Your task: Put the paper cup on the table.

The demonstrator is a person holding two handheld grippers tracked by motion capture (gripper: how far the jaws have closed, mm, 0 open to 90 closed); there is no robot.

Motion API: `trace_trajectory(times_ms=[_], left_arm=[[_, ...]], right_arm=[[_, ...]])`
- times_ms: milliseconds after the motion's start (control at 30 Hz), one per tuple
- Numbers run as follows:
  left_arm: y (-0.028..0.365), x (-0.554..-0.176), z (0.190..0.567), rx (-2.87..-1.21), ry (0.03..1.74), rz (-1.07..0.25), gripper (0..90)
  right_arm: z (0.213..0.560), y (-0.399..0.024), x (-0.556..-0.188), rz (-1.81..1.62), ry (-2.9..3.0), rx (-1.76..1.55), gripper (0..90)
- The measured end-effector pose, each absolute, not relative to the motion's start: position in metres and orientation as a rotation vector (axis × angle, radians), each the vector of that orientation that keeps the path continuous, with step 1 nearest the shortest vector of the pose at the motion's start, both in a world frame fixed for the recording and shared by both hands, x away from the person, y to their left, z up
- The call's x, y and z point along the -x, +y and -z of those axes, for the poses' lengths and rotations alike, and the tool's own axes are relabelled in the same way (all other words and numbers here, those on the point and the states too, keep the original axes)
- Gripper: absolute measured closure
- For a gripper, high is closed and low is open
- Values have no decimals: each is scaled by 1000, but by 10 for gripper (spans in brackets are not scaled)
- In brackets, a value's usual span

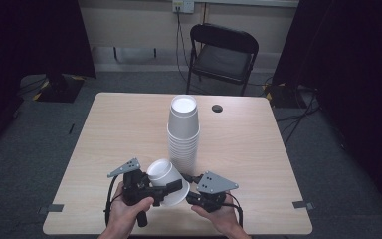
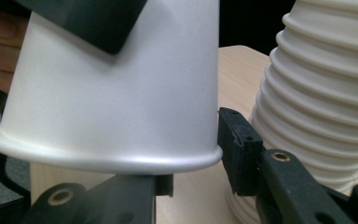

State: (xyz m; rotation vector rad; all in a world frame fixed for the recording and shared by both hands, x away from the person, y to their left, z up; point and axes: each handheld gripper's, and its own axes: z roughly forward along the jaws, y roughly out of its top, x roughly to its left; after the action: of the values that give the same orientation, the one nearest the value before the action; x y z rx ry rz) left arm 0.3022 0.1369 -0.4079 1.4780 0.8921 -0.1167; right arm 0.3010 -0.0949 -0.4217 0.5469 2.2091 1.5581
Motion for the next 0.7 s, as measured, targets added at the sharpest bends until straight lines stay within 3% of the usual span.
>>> trace_trajectory(times_ms=[300, 700], left_arm=[[136, -302, 410, -1485, 883, 144, 157], [135, -301, 411, -1501, 835, 118, 149]], right_arm=[[421, -99, -302, -1549, 2175, -538, 807], [421, -103, -301, -1563, 2168, -546, 830]])
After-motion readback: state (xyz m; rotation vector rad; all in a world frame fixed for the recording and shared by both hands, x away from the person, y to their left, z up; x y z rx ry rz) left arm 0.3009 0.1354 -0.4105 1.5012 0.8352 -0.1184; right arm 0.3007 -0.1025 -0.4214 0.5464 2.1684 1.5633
